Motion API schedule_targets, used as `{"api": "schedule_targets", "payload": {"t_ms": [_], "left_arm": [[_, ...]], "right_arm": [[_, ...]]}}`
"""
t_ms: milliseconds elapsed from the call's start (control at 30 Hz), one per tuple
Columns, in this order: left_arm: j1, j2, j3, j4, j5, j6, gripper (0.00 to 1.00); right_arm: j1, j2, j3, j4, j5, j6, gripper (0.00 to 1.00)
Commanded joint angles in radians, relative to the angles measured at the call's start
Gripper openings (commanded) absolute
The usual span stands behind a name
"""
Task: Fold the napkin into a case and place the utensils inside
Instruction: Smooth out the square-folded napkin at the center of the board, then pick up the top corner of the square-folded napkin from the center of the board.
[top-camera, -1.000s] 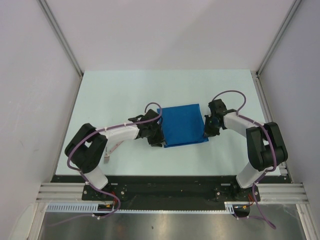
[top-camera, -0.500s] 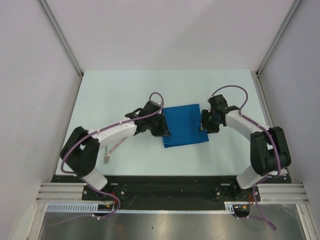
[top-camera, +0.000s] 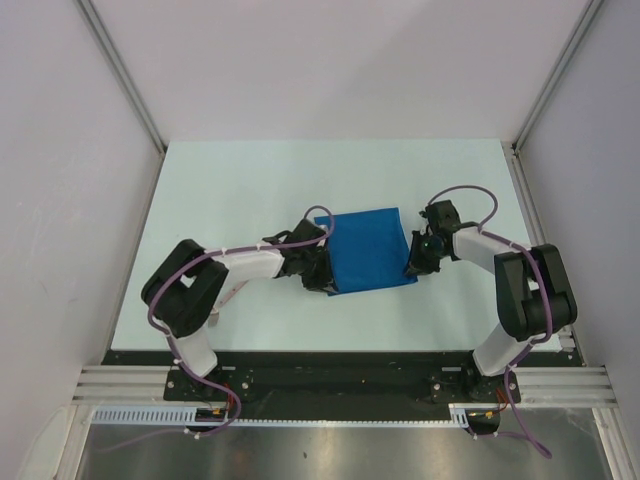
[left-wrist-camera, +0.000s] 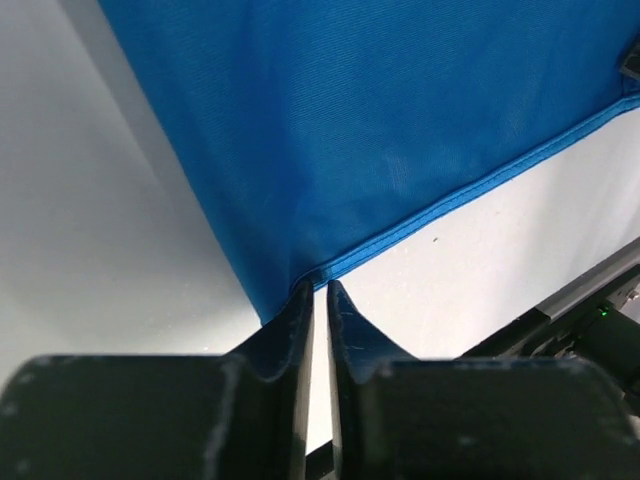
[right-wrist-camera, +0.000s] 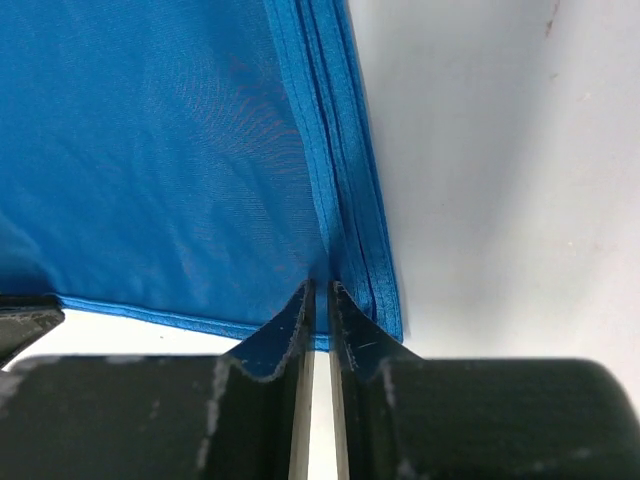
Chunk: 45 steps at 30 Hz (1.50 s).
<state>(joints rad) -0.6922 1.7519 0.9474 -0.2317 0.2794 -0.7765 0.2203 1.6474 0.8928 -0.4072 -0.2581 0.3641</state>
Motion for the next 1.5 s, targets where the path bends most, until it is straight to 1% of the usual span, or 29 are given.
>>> {"api": "schedule_targets", "payload": {"t_ms": [0, 67, 133, 167, 233, 267, 300, 367, 433, 467, 500, 533, 633, 733, 867, 1100, 1200, 1367, 1467], "left_arm": [[0.005, -0.050, 0.010, 0.058, 0.021, 0.042, 0.19], [0.003, -0.098, 0.008, 0.040, 0.012, 0.054, 0.27], [0.006, -0.150, 0.033, 0.008, -0.003, 0.088, 0.31], [0.008, -0.164, 0.042, -0.024, -0.014, 0.100, 0.36], [0.020, -0.198, 0.068, -0.057, -0.051, 0.138, 0.40], [0.028, -0.204, 0.076, -0.081, -0.061, 0.147, 0.45], [0.037, -0.204, 0.079, -0.084, -0.062, 0.163, 0.46], [0.066, -0.177, 0.102, -0.109, -0.016, 0.175, 0.46], [0.071, -0.161, 0.108, -0.120, -0.014, 0.190, 0.45], [0.071, -0.161, 0.103, -0.109, -0.011, 0.192, 0.41], [0.069, -0.160, 0.097, -0.103, -0.009, 0.189, 0.39], [0.071, -0.157, 0.093, -0.103, -0.012, 0.187, 0.37], [0.071, -0.134, 0.076, -0.094, 0.000, 0.178, 0.34], [0.069, -0.127, 0.048, -0.064, 0.010, 0.163, 0.33], [0.069, -0.137, 0.031, -0.060, 0.004, 0.158, 0.33], [0.069, -0.152, 0.021, -0.064, -0.005, 0.160, 0.33], [0.068, -0.140, 0.013, -0.055, -0.002, 0.158, 0.33], [0.069, -0.129, -0.009, -0.029, 0.012, 0.141, 0.32], [0.068, -0.134, -0.010, -0.031, 0.007, 0.140, 0.32]], "right_arm": [[0.010, 0.006, 0.035, -0.011, 0.068, -0.034, 0.15], [0.011, -0.026, 0.046, -0.024, 0.072, -0.034, 0.18], [0.007, -0.043, 0.067, -0.041, 0.066, -0.034, 0.21], [0.005, -0.049, 0.070, -0.045, 0.068, -0.033, 0.25], [0.004, -0.058, 0.080, -0.048, 0.080, -0.033, 0.34], [0.004, -0.058, 0.086, -0.048, 0.088, -0.028, 0.43], [0.002, -0.052, 0.093, -0.057, 0.089, -0.027, 0.44], [0.002, -0.038, 0.121, -0.087, 0.080, -0.017, 0.44], [0.004, -0.043, 0.106, -0.108, 0.069, 0.002, 0.43], [0.005, -0.047, 0.095, -0.114, 0.074, 0.009, 0.36], [0.007, -0.067, 0.083, -0.114, 0.077, 0.015, 0.34], [0.007, -0.077, 0.071, -0.110, 0.076, 0.024, 0.33], [0.027, -0.098, 0.038, -0.101, 0.080, 0.033, 0.31], [0.031, -0.097, 0.021, -0.101, 0.085, 0.030, 0.26], [0.033, -0.084, 0.009, -0.087, 0.079, 0.030, 0.24], [0.036, -0.093, 0.003, -0.090, 0.100, 0.024, 0.25], [0.034, -0.113, 0.006, -0.100, 0.123, 0.021, 0.31], [0.033, -0.101, -0.005, -0.093, 0.108, 0.016, 0.31], [0.036, -0.087, -0.014, -0.078, 0.097, 0.019, 0.29]]}}
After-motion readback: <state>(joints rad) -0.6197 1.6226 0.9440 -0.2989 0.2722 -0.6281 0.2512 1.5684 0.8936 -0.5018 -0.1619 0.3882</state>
